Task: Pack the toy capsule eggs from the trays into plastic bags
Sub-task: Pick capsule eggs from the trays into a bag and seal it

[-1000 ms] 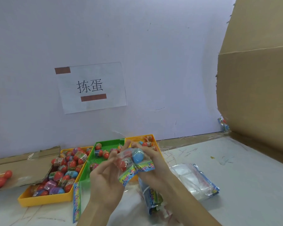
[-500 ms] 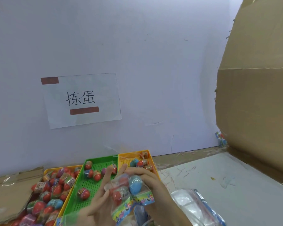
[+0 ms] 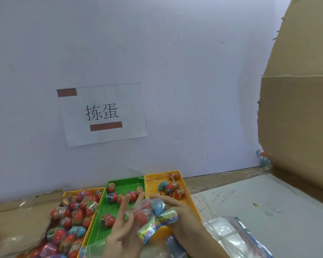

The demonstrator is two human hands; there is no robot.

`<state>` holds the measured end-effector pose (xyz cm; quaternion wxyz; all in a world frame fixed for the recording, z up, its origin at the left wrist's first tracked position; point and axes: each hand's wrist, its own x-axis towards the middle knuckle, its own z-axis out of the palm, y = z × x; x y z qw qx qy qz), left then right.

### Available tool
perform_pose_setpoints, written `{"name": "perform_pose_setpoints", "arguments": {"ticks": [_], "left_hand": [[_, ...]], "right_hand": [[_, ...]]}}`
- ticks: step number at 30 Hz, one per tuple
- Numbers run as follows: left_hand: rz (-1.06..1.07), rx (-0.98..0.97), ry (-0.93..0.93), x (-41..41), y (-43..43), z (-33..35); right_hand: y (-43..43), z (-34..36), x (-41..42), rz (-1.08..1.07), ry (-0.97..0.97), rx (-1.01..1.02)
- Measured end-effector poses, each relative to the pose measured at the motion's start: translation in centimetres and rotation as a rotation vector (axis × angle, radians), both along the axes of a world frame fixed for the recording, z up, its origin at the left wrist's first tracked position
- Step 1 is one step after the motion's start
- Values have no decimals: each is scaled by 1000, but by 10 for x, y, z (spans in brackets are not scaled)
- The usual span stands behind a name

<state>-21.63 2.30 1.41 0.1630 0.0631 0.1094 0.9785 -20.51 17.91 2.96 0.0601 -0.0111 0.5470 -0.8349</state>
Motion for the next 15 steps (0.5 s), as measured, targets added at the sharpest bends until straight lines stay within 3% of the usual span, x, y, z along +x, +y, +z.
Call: {"name": "perform_pose_setpoints", "arguments": {"ticks": [2, 4, 6, 9, 12, 15], "left_hand": [[59, -149, 71, 8, -2, 1], [199, -274, 11, 7, -4, -3], [251, -352, 47, 4, -4, -4], [270, -470, 85, 7, -3, -7], [235, -472, 106, 10, 1, -4], [177, -399, 93, 20, 2, 7]], "right_hand": [[6, 4, 6, -73, 2, 45], [11, 7, 8, -313, 89, 223], [13, 13, 17, -464, 330, 341], [9, 18, 28, -293, 664, 673], [2, 11, 33, -85, 740, 998], [5, 5, 32, 4, 730, 1024]]}}
